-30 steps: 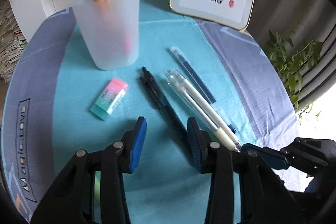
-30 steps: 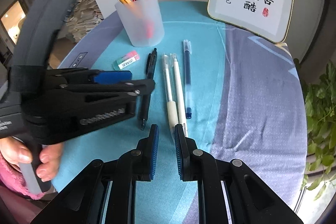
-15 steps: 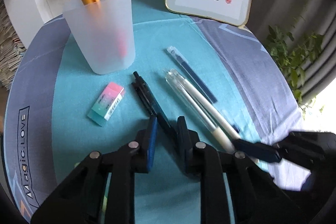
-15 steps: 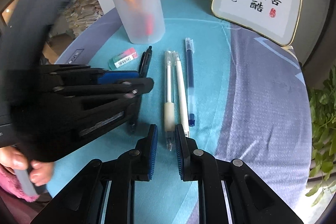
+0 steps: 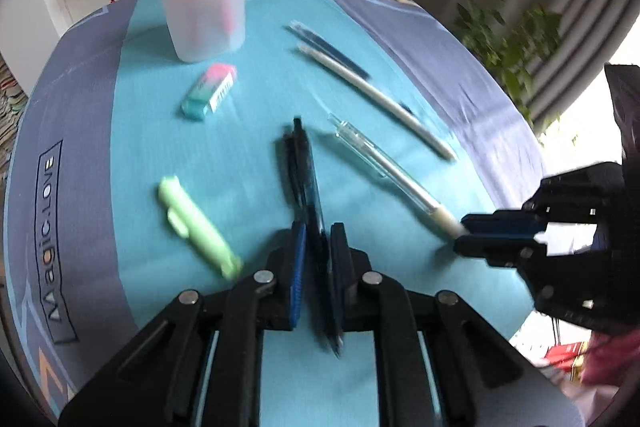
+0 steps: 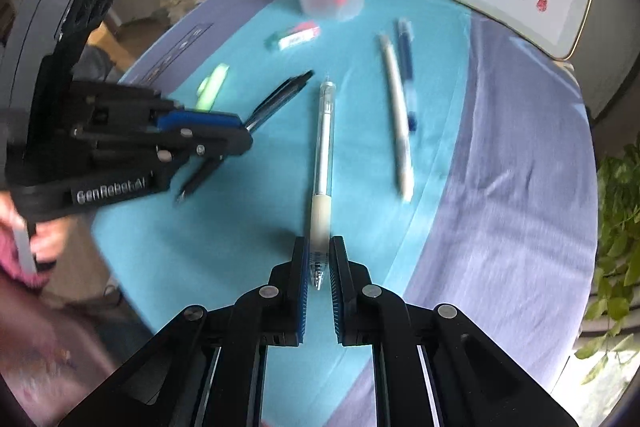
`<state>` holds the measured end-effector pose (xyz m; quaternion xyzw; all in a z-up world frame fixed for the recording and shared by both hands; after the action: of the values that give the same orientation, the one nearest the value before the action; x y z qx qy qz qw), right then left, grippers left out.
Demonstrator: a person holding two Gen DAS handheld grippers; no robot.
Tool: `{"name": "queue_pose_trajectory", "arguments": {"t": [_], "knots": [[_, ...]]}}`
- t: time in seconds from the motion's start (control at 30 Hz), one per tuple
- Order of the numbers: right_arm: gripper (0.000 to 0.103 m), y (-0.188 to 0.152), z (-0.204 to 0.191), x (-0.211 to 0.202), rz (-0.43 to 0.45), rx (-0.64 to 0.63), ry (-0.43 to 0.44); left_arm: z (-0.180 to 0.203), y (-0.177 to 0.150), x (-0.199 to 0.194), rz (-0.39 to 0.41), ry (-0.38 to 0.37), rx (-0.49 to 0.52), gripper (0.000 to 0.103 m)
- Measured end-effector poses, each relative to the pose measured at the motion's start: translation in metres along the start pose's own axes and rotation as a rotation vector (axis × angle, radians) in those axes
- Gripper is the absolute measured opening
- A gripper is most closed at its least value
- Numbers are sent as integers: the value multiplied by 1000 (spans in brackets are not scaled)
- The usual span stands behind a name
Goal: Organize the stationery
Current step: 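Move the left tool to a black pen while the right tool approaches the clear beige-grip pen, then close the left tool on the black pen while the right tool grips the clear pen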
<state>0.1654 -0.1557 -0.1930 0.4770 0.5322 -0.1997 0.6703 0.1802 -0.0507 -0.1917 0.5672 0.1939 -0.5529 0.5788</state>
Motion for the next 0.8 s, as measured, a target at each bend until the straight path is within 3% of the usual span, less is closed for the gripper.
{"name": "queue_pose_trajectory", "arguments": {"t": [0.1,0.13,0.2,0.23,0.37,0.57,0.7,0.8], "knots": [[14,-4,1,-6,10,14,7,-3,-7,-6,21,26,-15,15],[21,-2,3,-8,24,23,5,-4,-6,-7,30,40,-19,19],[38,9,6,-11,63,48,-17,-8,0,-10,62,67,-35,40],[44,15,7,-13,89,63,-22,-10,3,-11,74,72,-44,43],[44,44,3,-10,136,98,-30,-14,25,-8,104,91,-64,44],[43,67,-6,17,78,83,-86,-25,31,0,74,107,-87,41],[43,73,-6,25,63,69,-72,-34,29,-3,66,69,-105,41],[37,77,-9,31,55,53,-64,-38,27,-8,74,71,-107,40]]}}
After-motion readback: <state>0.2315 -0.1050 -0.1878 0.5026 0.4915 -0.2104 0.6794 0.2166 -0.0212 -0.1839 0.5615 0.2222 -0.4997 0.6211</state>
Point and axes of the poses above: each gripper's, at about its wrist camera, not at the fingertips, and x roughly the way its jaws point, z to its right, y to its top, the point moved 5 cm from there along x, roughly the way its jaws point, and after that the axes turned 8 degrees about -y, right-handed, at the moved point
